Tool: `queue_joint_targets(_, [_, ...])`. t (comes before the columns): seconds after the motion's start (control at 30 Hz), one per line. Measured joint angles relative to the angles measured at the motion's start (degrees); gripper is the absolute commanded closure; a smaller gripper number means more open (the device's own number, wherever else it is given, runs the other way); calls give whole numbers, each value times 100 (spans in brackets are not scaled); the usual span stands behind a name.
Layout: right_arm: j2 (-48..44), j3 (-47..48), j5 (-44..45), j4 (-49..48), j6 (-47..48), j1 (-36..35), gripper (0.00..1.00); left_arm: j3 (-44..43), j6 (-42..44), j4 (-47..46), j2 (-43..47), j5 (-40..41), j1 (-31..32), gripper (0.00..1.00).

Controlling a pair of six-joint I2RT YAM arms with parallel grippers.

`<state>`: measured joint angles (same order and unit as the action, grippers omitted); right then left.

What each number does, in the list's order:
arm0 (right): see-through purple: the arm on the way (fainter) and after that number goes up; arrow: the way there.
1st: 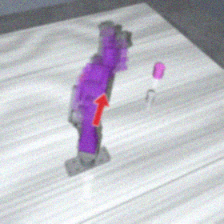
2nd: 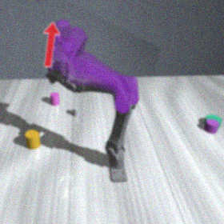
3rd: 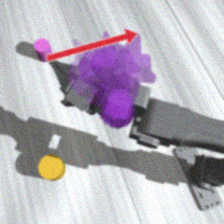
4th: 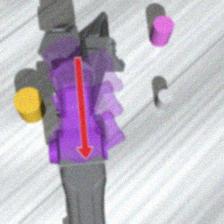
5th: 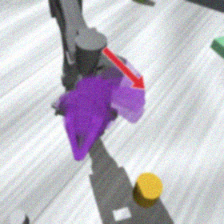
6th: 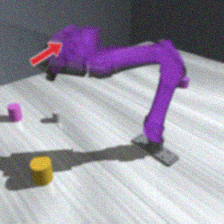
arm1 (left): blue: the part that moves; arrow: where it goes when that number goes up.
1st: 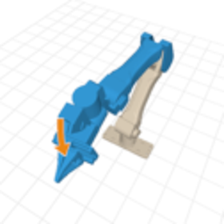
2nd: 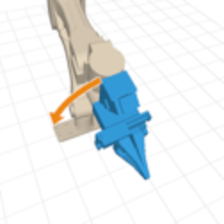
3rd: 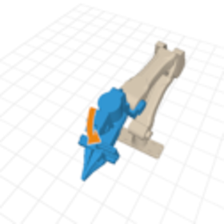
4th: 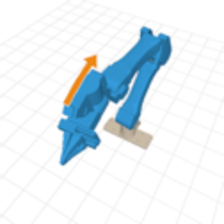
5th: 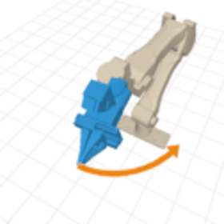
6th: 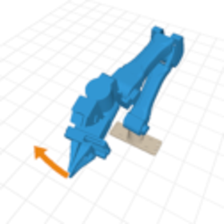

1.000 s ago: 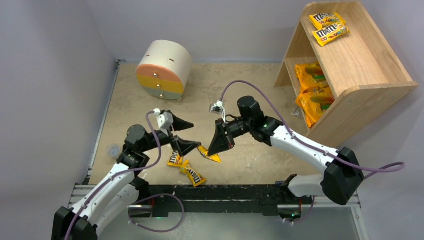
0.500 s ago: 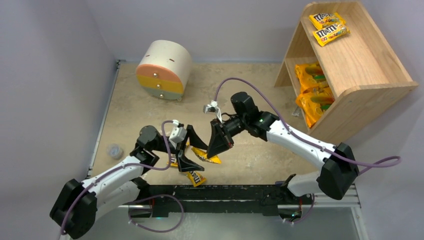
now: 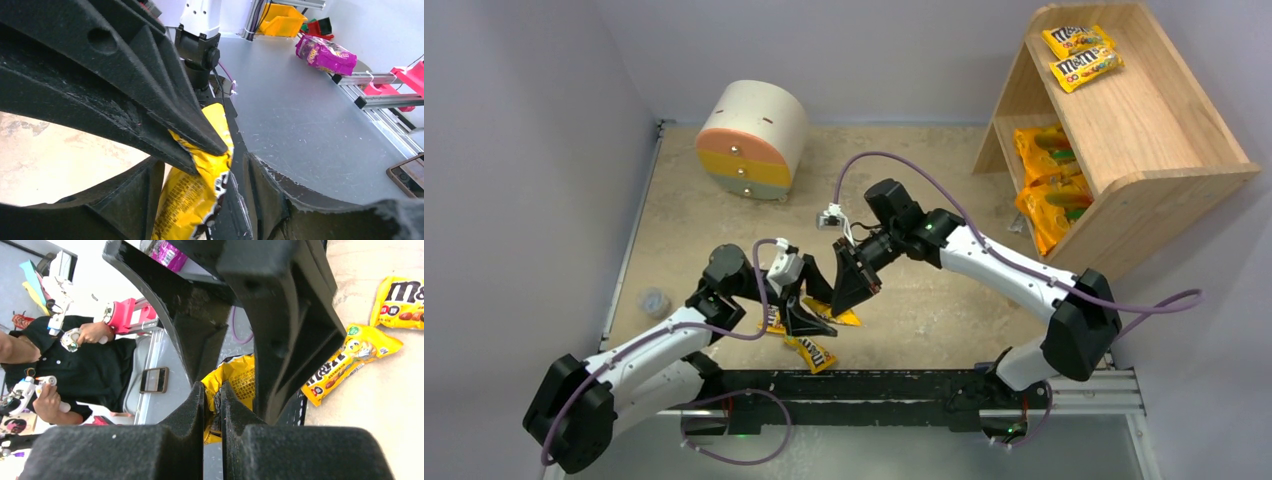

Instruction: Place and organize the candy bags onto the shelf

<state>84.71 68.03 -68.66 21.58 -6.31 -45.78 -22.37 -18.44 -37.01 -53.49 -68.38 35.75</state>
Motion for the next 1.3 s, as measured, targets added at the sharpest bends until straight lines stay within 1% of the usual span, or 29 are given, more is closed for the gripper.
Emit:
queue_joint_targets(0.07, [48, 129, 26, 70, 37, -39, 94, -68, 7, 72, -118, -2, 4, 65])
queue_joint_targets(0.17, [101, 256, 118, 208, 136, -85, 93, -142, -24, 122, -256, -94, 13, 85])
queue_joint_targets(0.2, [118, 278, 127, 267, 142, -81, 92, -144, -44, 118, -278, -109, 39, 91])
queue_joint_targets(0.23, [125, 291, 151, 328, 155, -81, 88, -144, -50, 125, -286, -111, 39, 95])
queue_joint_targets(0.27, [127, 310, 181, 385, 184, -79, 84, -142, -103, 144, -310, -144, 37, 98])
queue_joint_targets(0.3, [127, 326, 214, 448, 199, -74, 81, -142, -155, 162, -330, -166, 37, 100])
queue_joint_targets(0.37, [127, 382, 251, 579, 208, -76, 70, -142, -181, 157, -341, -162, 39, 100])
queue_joint_targets(0.4, [127, 437, 306, 647, 205, -92, 61, -142, -192, 157, -341, -140, 39, 100])
queue_joint_targets(0.5, [116, 675, 557, 979, 144, -122, 29, -142, -199, 214, -319, 33, 28, 100])
queue_joint_targets(0.53, [85, 774, 706, 1097, 103, -131, 7, -142, -197, 284, -310, 155, 11, 100])
queue_joint_targets(0.57, [24, 859, 885, 1189, 46, -157, 2, -142, -199, 334, -308, 256, -13, 100])
queue_joint_targets(0.63, [-168, 933, 1292, 1235, -127, -221, 1, -144, -212, 476, -289, 621, -46, 100])
queue_joint_targets(0.67, [-332, 935, 1707, 1182, -205, -245, 1, -164, -229, 503, -286, 800, -44, 100])
queue_joint_targets(0.7, [-413, 935, 1880, 1150, -236, -284, 1, -208, -273, 498, -275, 988, -37, 100])
queue_joint_targets(0.77, [-774, 833, 2651, 846, -468, -339, 1, -302, -437, 483, -249, 1416, -35, 100])
queue_joint_targets(0.8, [-966, 730, 3075, 656, -494, -341, 1, -345, -540, 496, -238, 1491, -37, 100])
queue_joint_targets(0.9, [-1952, -28, 4409, -271, -682, -173, 1, -354, -990, 632, -175, 1797, 50, 100])
queue_joint_targets(0.93, [-2328, -345, 4736, -570, -717, -125, 2, -367, -1233, 750, -168, 2033, 76, 100])
queue_joint_targets(1.0, [-2981, -925, 5193, -1104, -645, -92, 6, -476, -1637, 1147, -175, 2546, 79, 100])
queue_joint_targets(1.07, [-3355, -1259, 5346, -1390, -485, -122, 7, -772, -2068, 1792, -234, 3217, 76, 100])
queue_joint_targets(1.17, [-3515, -1425, 5683, -1615, -133, -354, 7, -1294, -2634, 2640, -354, 4013, 76, 100])
queue_joint_targets(1.3, [-3049, -1425, 6852, -1661, 649, -1392, 7, -1792, -3329, 3480, -474, 4857, 76, 100])
